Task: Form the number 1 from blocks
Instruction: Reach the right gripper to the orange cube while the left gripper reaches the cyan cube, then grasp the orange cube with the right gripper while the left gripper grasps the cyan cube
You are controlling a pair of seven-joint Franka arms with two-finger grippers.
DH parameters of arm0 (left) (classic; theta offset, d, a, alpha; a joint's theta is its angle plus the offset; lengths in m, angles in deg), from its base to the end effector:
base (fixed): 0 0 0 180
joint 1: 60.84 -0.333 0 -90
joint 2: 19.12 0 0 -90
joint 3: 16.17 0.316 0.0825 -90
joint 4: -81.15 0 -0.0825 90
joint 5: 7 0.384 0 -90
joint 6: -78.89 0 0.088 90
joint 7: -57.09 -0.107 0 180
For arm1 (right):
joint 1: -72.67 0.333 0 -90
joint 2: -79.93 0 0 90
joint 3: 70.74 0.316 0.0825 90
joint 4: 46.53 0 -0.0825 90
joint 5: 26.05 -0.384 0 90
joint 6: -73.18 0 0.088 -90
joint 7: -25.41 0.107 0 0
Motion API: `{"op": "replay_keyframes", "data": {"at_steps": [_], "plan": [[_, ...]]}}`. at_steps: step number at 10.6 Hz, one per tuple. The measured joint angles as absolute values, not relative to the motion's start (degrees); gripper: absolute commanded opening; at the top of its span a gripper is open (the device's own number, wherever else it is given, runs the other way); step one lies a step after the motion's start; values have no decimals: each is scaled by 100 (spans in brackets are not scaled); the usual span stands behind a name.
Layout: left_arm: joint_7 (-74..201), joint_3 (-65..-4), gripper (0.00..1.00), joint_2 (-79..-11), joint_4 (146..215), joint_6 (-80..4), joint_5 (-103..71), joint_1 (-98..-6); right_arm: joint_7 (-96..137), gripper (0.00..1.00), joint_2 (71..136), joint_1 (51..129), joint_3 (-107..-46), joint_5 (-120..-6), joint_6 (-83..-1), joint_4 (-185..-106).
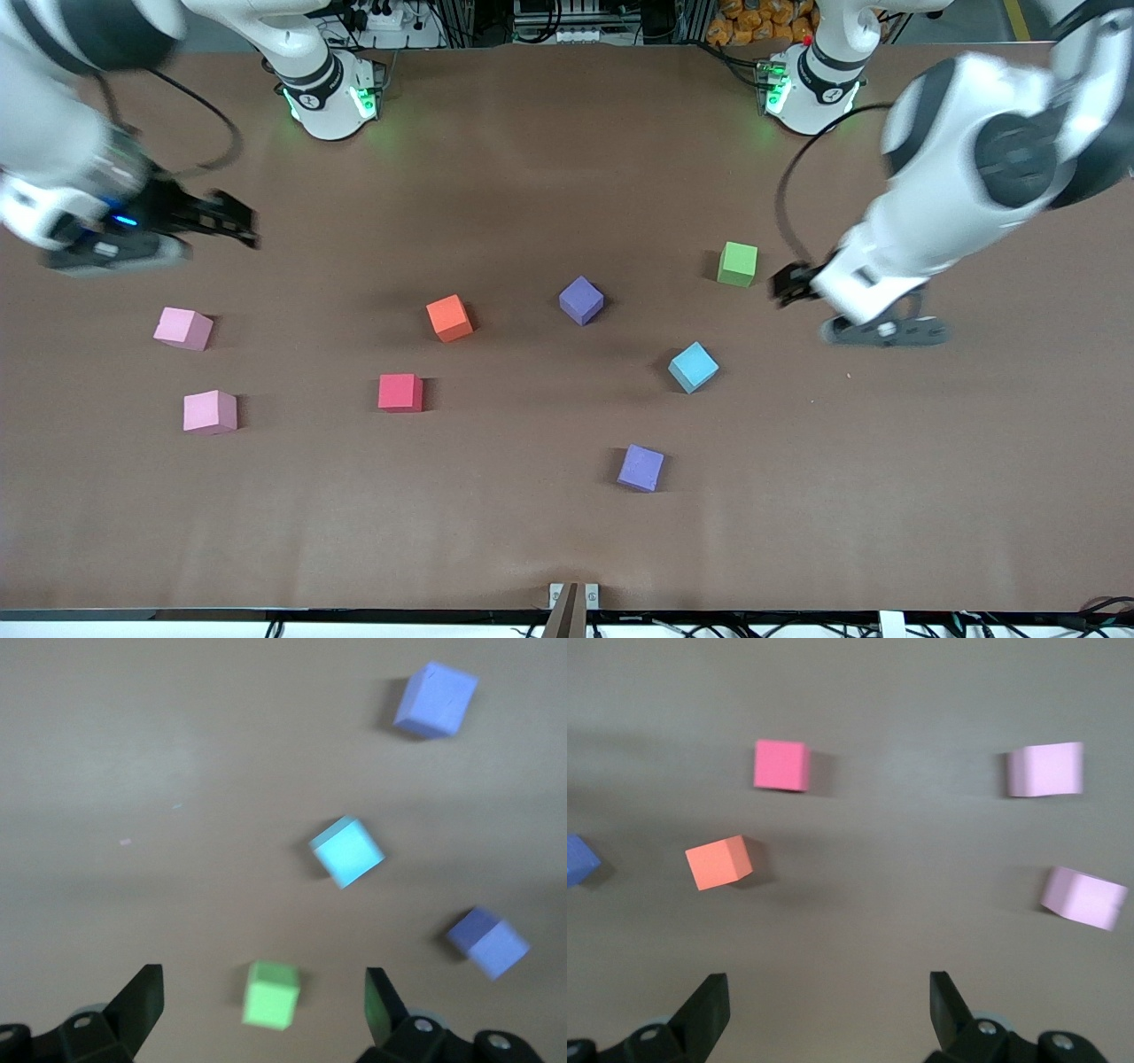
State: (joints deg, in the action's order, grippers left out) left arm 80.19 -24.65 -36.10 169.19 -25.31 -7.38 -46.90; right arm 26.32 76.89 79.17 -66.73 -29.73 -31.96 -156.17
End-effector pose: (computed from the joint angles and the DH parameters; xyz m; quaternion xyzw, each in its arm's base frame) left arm 0.6042 -0.2383 0.4849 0.9996 0.0098 -0.0147 0.0207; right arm 0.5324 0.1046 0.5131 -0.9967 -0.0748 0.0156 0.0276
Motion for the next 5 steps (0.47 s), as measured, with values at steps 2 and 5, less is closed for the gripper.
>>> {"op": "replay_keyframes", "data": {"at_steps": [2, 5], "plan": [[8633, -2463, 100, -3993, 16912, -2914, -737, -4575, 3175, 100, 7855, 8315, -6472, -2980, -4144, -16380], [9857, -2462, 100, -4764, 16896, -3595, -735, -4373, 4334, 100, 8462, 8749, -5916, -2975, -5070, -16763]]}}
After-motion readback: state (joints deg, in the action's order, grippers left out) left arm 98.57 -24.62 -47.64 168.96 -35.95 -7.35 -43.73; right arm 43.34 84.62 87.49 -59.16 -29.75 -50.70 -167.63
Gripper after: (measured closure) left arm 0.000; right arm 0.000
